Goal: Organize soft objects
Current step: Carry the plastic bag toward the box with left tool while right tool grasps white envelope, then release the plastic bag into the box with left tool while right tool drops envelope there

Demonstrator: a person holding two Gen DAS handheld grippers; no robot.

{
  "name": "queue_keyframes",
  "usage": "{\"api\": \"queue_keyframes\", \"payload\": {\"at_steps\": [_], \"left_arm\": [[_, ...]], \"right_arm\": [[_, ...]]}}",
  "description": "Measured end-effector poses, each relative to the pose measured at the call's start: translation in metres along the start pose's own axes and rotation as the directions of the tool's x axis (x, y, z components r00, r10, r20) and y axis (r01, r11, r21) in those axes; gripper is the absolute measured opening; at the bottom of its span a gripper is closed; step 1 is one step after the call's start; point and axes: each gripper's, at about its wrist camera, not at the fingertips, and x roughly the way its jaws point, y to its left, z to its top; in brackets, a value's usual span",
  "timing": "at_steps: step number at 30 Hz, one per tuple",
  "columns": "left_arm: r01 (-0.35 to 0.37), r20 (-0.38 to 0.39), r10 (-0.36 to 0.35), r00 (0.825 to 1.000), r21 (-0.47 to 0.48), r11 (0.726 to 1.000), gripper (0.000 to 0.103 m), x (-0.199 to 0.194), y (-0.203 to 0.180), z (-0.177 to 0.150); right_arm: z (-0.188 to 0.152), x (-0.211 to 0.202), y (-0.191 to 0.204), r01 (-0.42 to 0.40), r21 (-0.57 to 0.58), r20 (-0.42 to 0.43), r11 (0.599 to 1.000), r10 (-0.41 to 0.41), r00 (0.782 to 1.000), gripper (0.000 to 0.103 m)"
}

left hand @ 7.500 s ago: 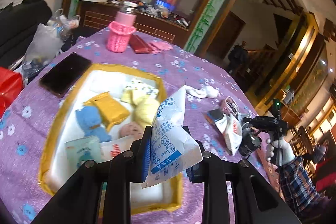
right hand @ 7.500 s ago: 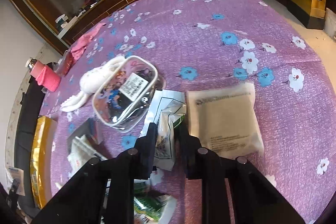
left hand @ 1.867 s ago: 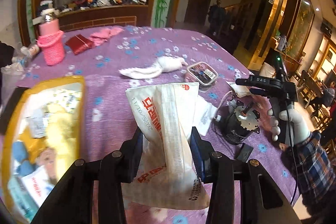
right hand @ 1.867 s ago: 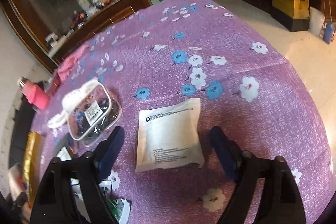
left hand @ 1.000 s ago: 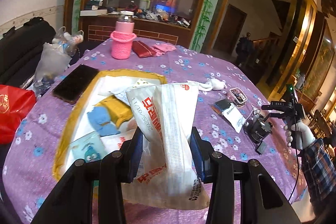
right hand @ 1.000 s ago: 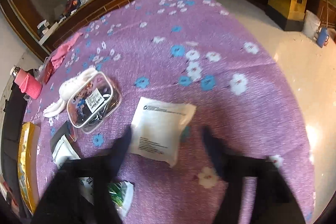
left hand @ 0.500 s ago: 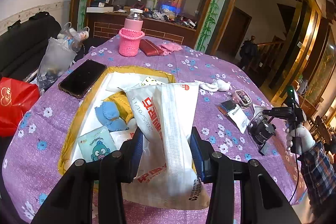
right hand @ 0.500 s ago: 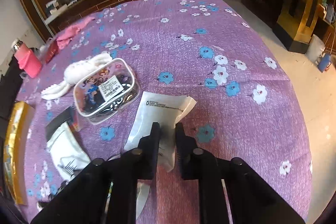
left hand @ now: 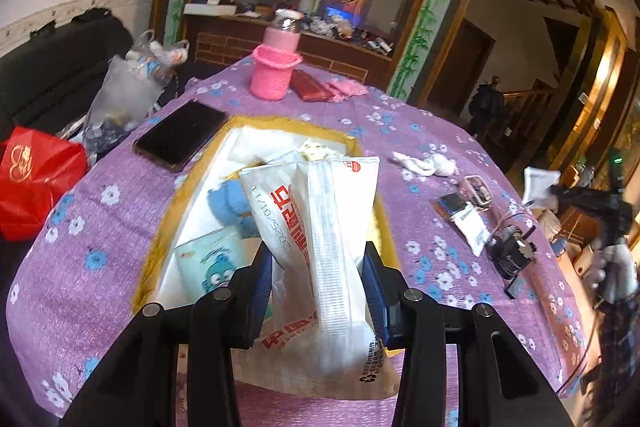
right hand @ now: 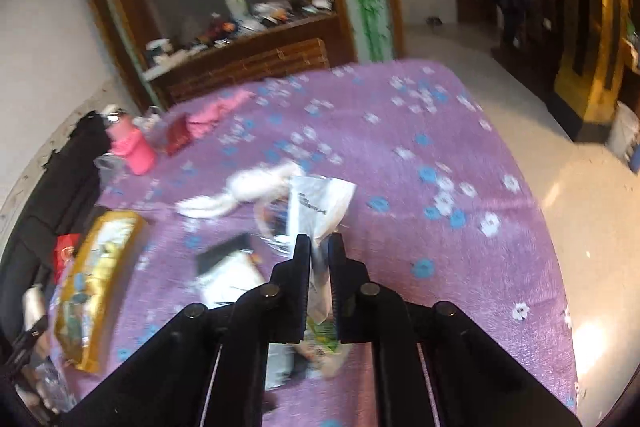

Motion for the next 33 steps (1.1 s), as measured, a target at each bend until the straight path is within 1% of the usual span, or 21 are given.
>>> {"api": "queue_keyframes", "payload": {"at_steps": [3, 5, 8, 11, 13, 15, 17, 20, 23, 24, 25, 27, 29, 30, 33], "left_arm": [[-0.019, -0.019, 0.019, 1.0, -0.026, 0.999, 0.045, 0.004, 0.01, -0.003], [-0.037, -0.032, 0.035, 0.999, -0.042, 0.998, 0.045, 0.007, 0.017, -0.005], [-0.068, -0.054, 0.065, 0.996, -0.068, 0.995, 0.045, 0.01, 0.027, -0.008], [-0.094, -0.076, 0.087, 0.993, -0.093, 0.991, 0.046, 0.016, 0.037, -0.009], [-0.109, -0.088, 0.101, 0.991, -0.085, 0.99, 0.051, 0.021, 0.04, -0.007], [-0.128, -0.104, 0.119, 0.987, -0.086, 0.988, 0.059, 0.027, 0.045, -0.004], [-0.126, -0.102, 0.116, 0.988, -0.097, 0.987, 0.062, 0.028, 0.048, -0.005], [-0.105, -0.077, 0.097, 0.992, -0.121, 0.987, 0.065, 0.021, 0.054, -0.006], [-0.09, -0.044, 0.085, 0.995, -0.134, 0.987, 0.067, 0.009, 0.058, -0.007], [-0.087, -0.032, 0.083, 0.996, -0.133, 0.987, 0.067, 0.004, 0.06, -0.007], [-0.084, -0.02, 0.082, 0.996, -0.129, 0.988, 0.068, -0.001, 0.06, -0.007], [-0.082, -0.005, 0.082, 0.997, -0.123, 0.989, 0.069, -0.006, 0.062, -0.006], [-0.079, 0.011, 0.081, 0.997, -0.114, 0.99, 0.069, -0.012, 0.063, -0.007], [-0.08, 0.014, 0.082, 0.997, -0.11, 0.991, 0.07, -0.014, 0.063, -0.007], [-0.079, 0.019, 0.082, 0.996, -0.102, 0.992, 0.071, -0.017, 0.067, -0.007]], "right_arm": [[0.005, -0.021, 0.028, -0.047, -0.052, 0.03, 0.998, 0.048, 0.998, 0.009], [0.005, -0.03, 0.047, -0.082, -0.084, 0.033, 0.993, 0.085, 0.996, 0.009], [0.002, -0.032, 0.085, -0.152, -0.137, 0.017, 0.979, 0.156, 0.988, 0.009], [-0.005, -0.028, 0.124, -0.225, -0.181, -0.017, 0.958, 0.226, 0.974, 0.009], [-0.009, -0.022, 0.15, -0.281, -0.203, -0.05, 0.938, 0.277, 0.96, 0.009], [-0.015, -0.015, 0.181, -0.324, -0.233, -0.081, 0.917, 0.314, 0.946, 0.009], [-0.019, -0.009, 0.209, -0.354, -0.259, -0.107, 0.899, 0.337, 0.935, 0.009], [-0.026, 0.002, 0.248, -0.409, -0.282, -0.157, 0.868, 0.379, 0.912, 0.009], [-0.037, 0.018, 0.288, -0.466, -0.293, -0.218, 0.835, 0.416, 0.883, 0.009], [-0.039, 0.022, 0.296, -0.477, -0.291, -0.232, 0.829, 0.423, 0.876, 0.009], [-0.042, 0.031, 0.308, -0.496, -0.283, -0.254, 0.821, 0.434, 0.864, 0.009], [-0.047, 0.05, 0.331, -0.525, -0.258, -0.298, 0.811, 0.451, 0.841, 0.009], [-0.051, 0.068, 0.346, -0.545, -0.223, -0.334, 0.808, 0.461, 0.822, 0.009], [-0.053, 0.081, 0.356, -0.554, -0.196, -0.359, 0.809, 0.467, 0.809, 0.009], [-0.058, 0.114, 0.373, -0.55, -0.149, -0.401, 0.822, 0.458, 0.793, 0.009]]}}
